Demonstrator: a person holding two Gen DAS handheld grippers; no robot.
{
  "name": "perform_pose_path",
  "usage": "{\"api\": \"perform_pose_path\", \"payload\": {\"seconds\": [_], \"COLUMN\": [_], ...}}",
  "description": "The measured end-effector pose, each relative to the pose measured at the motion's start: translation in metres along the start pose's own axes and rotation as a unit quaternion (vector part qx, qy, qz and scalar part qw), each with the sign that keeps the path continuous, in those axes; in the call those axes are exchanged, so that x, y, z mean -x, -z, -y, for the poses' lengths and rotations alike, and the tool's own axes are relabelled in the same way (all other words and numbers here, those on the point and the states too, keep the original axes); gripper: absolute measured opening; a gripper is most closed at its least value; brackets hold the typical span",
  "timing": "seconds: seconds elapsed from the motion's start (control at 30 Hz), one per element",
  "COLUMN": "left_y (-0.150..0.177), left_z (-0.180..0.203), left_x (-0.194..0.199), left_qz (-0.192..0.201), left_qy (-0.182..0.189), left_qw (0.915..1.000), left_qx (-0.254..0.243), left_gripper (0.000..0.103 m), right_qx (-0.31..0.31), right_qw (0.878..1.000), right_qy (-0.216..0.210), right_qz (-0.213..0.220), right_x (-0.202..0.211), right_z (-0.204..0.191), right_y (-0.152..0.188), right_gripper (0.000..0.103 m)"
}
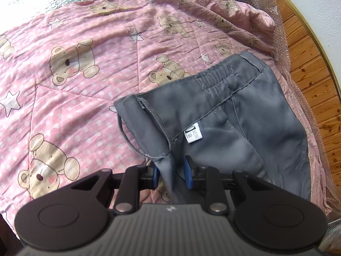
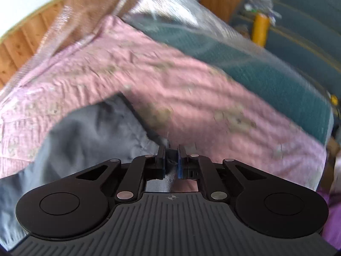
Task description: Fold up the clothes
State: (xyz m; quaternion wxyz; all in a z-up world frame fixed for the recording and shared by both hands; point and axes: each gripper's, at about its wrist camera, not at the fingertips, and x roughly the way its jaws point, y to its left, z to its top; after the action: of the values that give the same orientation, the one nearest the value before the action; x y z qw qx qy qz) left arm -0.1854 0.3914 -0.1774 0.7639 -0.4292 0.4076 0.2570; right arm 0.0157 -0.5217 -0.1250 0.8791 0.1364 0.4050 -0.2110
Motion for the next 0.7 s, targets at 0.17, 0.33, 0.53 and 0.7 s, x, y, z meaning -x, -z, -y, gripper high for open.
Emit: {"api": "perform_pose_path", "payload": {"seconds": [0.17,0.33,0.53,0.7], "left_y": [0.002,0.004,0.005,0.004], "left_z": [0.003,0.003,0.002,0.013], "left_x": [0.000,0.001,0.001,-0.001], "left_qz": [0.006,0.005,0.006,0.005], "left_qy": [-0.005,-0.003,-0.001,-0.009], "left_qw": [1.0000,1.0000,1.0000,0.9997], "left_qx": [-0.003,-0.003,-0.001,-0.024], "left_gripper": [0.024,0.026,0.026,0.041], "right_qx": [0.025,-0.104,-0.298,-0.237], "right_qw": [0.999,0.993,0.940,0.953], "right_qy": [-0.020,-0.050,-0.149,-0.185], "right_qz": [0.031,-0.030,-0.079,-0.047], "right_x": [0.017,-0.007,-0.017,-0.016], "right_z": [-0.016,0.027,0.084,0.058], "right_y": [-0.025,0.006,0.083,0.079], "right_gripper": [0.008,0.031,0.039,0.002]}}
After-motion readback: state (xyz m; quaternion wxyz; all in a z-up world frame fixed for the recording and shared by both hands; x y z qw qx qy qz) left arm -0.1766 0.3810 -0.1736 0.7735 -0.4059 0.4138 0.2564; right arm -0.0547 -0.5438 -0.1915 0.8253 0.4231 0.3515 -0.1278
